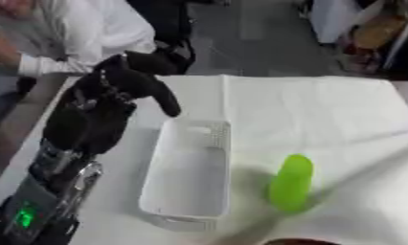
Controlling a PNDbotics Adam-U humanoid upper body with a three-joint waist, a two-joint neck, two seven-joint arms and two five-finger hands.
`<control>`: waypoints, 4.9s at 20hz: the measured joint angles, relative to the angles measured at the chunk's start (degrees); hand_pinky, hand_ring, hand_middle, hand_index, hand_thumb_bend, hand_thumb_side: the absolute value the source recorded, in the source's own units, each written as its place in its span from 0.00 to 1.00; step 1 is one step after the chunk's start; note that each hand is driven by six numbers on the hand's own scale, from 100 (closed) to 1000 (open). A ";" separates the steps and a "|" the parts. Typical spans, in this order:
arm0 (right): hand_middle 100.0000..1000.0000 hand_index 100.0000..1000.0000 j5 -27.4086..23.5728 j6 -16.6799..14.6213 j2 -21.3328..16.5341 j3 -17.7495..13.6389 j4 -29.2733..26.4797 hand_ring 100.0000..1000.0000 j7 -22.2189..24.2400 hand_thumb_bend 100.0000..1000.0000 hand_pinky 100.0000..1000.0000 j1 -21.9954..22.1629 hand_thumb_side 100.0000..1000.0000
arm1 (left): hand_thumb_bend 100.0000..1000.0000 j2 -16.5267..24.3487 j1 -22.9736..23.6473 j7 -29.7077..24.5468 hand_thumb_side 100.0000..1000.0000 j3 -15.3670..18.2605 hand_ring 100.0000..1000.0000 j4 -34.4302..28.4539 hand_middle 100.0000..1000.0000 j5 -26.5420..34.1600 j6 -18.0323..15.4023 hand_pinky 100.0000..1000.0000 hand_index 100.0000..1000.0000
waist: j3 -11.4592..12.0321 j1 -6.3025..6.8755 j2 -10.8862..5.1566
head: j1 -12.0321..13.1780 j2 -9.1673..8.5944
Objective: Pick up objects on the table and place them in the box.
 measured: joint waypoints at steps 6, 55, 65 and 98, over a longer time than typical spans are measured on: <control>0.72 0.77 21.31 -2.49 -7.52 3.20 0.00 0.44 -7.03 0.00 0.36 0.10 0.88 | 0.10 0.45 0.01 0.04 0.88 0.00 0.46 0.00 0.74 0.45 0.12 0.48 0.76 | 0.52 -0.56 -0.24 | -2.53 -0.69; 0.92 0.97 47.71 28.30 4.91 17.15 16.86 0.61 -21.19 0.25 0.67 -14.31 0.81 | 0.10 -0.62 -1.08 -1.53 0.89 -0.74 0.46 0.00 0.75 2.47 1.13 0.48 0.76 | 3.28 -0.59 0.23 | -4.55 -6.01; 0.94 1.00 50.82 26.54 7.15 17.87 21.55 0.66 -21.47 0.49 0.71 -15.78 0.85 | 0.10 -0.64 -1.12 -1.70 0.89 -0.75 0.46 0.00 0.75 2.66 1.28 0.48 0.76 | 3.33 -0.52 0.25 | -6.02 -6.02; 0.92 1.00 47.58 25.18 10.47 18.55 31.24 0.54 -20.39 0.37 0.65 -17.23 0.77 | 0.10 -0.65 -1.59 -1.90 0.89 -0.75 0.47 0.00 0.75 3.03 1.16 0.49 0.76 | 3.62 -0.47 0.25 | -6.49 -6.02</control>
